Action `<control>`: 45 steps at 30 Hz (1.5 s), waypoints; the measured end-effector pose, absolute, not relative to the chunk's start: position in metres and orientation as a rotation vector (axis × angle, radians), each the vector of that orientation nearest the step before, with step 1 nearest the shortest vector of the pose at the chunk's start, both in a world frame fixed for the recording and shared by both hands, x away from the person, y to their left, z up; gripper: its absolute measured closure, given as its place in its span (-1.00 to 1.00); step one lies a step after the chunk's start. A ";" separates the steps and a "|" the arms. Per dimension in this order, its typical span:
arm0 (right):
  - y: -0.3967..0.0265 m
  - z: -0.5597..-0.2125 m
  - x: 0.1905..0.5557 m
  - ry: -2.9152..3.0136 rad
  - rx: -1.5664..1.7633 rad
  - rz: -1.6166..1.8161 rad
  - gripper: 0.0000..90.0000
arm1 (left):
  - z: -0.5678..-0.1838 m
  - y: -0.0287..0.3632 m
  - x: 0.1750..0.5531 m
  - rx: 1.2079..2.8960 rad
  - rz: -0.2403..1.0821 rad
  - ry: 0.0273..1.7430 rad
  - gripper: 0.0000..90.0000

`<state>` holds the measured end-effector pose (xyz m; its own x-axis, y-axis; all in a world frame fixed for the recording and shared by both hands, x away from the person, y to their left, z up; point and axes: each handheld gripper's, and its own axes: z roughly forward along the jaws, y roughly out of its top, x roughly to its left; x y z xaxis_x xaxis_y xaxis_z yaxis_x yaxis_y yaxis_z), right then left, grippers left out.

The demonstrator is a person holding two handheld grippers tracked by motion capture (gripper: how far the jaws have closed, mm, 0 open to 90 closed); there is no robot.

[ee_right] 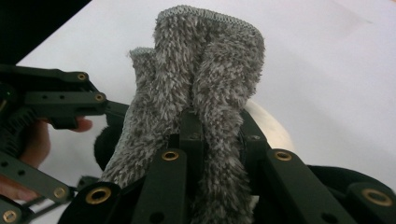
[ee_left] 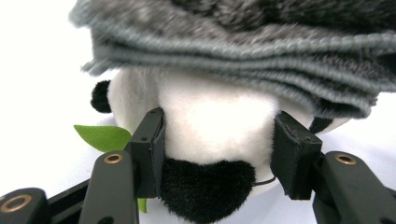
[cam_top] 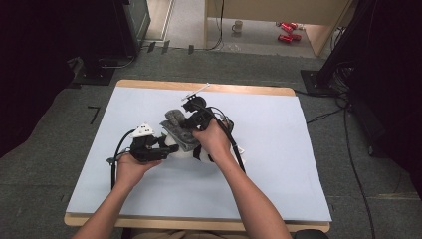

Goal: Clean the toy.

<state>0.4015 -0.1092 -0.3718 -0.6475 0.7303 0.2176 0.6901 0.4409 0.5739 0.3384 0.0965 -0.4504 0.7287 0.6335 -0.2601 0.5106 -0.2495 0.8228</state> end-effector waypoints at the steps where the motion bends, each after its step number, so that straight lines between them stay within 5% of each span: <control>1: -0.111 -0.372 0.401 2.610 1.285 0.990 0.72 | -0.451 0.097 0.339 1.909 0.148 0.881 -0.02; 19: -0.171 -0.377 0.407 2.551 1.406 0.831 0.72 | -0.452 0.098 0.340 1.895 0.134 0.874 -0.02; 29: -0.182 -0.352 0.405 2.460 1.435 0.934 0.74 | -0.447 0.098 0.340 1.914 0.122 0.897 0.05; 38: -0.159 -0.323 0.385 2.475 1.324 1.161 0.74 | -0.445 0.096 0.341 1.903 0.127 0.916 0.05; 45: -0.122 -0.347 0.382 2.590 1.277 1.121 0.74 | -0.444 0.095 0.342 1.896 0.134 0.923 0.05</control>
